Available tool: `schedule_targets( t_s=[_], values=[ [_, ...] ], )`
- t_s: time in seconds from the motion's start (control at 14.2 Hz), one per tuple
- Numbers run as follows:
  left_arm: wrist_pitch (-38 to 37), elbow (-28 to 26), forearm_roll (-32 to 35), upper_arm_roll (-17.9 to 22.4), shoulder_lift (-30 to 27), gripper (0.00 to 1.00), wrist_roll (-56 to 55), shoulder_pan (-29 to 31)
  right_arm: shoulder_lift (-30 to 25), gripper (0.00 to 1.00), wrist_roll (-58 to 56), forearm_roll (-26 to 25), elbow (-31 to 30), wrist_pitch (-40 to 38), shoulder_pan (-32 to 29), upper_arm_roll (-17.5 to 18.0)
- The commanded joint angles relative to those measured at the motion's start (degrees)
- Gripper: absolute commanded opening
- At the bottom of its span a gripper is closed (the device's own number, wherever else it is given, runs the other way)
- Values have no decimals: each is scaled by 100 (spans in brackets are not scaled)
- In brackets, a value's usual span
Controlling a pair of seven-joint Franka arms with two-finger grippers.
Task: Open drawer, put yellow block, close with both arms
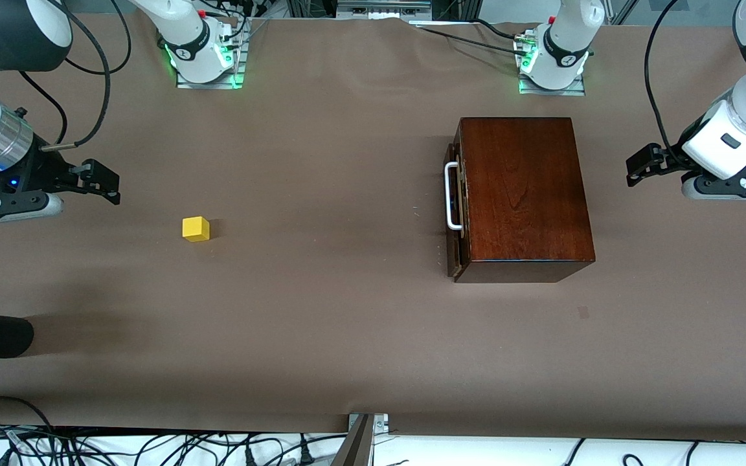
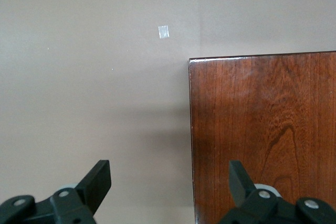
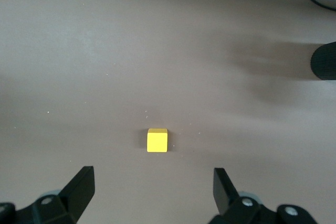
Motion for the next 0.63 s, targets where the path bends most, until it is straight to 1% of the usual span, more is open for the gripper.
schedule_targets(
  t_s=[0.0, 0.07, 0.21, 0.56],
  values=[
    [-123, 186, -88, -7, 91, 100, -5, -39, 21, 100, -41, -77, 131, -82, 5, 4],
    [-132, 186, -88, -7, 91, 100, 3, -47, 21, 100, -49, -86, 131, -82, 5, 4],
    [-141, 186, -97, -7, 91, 100, 29, -30, 30, 100, -58, -296, 131, -90, 14, 12],
    [-229, 292, -106, -7, 161, 100, 21, -48, 30, 100, -58, -314, 131, -125, 5, 12]
  ],
)
